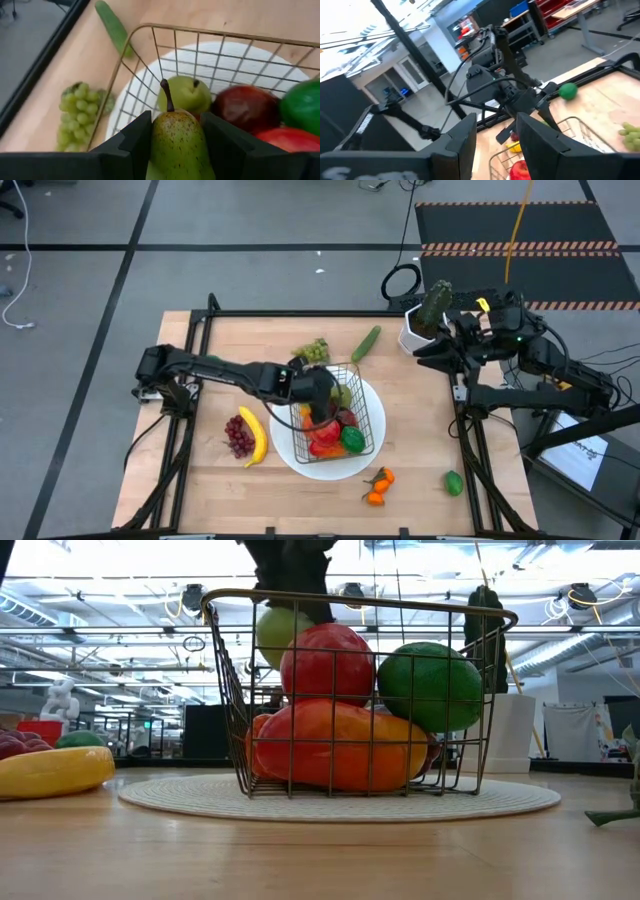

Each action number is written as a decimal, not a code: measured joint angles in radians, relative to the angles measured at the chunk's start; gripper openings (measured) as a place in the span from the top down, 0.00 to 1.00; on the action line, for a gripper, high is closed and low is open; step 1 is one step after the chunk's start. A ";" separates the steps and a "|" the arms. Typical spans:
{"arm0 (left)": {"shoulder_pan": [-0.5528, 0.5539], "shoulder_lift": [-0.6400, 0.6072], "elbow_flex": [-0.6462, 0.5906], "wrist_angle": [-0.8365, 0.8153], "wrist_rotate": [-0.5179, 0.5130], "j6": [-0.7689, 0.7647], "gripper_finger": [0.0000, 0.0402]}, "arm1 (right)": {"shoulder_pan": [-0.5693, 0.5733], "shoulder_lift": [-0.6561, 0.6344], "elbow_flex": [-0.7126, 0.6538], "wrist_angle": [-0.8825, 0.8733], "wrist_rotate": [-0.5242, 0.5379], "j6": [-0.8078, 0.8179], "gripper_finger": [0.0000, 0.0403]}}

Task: Build produce basket
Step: Put the green pear into the black wire basket, then put the bottom green lime into the black wire basket

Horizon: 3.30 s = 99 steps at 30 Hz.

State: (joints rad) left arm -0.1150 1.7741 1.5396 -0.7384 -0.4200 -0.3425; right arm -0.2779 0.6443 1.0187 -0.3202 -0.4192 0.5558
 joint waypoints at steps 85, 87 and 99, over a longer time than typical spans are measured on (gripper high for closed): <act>0.085 -0.290 -0.098 -0.272 0.286 -0.135 0.70 | 0.929 0.347 0.000 -0.730 0.268 1.327 0.62; 0.082 -0.290 -0.098 -0.242 0.285 -0.138 0.70 | 0.961 0.386 0.000 -0.762 0.175 1.359 0.59; 0.081 -0.290 -0.098 -0.183 0.285 -0.123 0.70 | 1.107 0.531 0.000 -0.827 0.081 1.468 0.27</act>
State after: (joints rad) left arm -0.0341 1.4837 1.4418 -0.9215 -0.1352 -0.4656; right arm 0.8293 1.1754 1.0183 -1.1470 -0.3387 2.0235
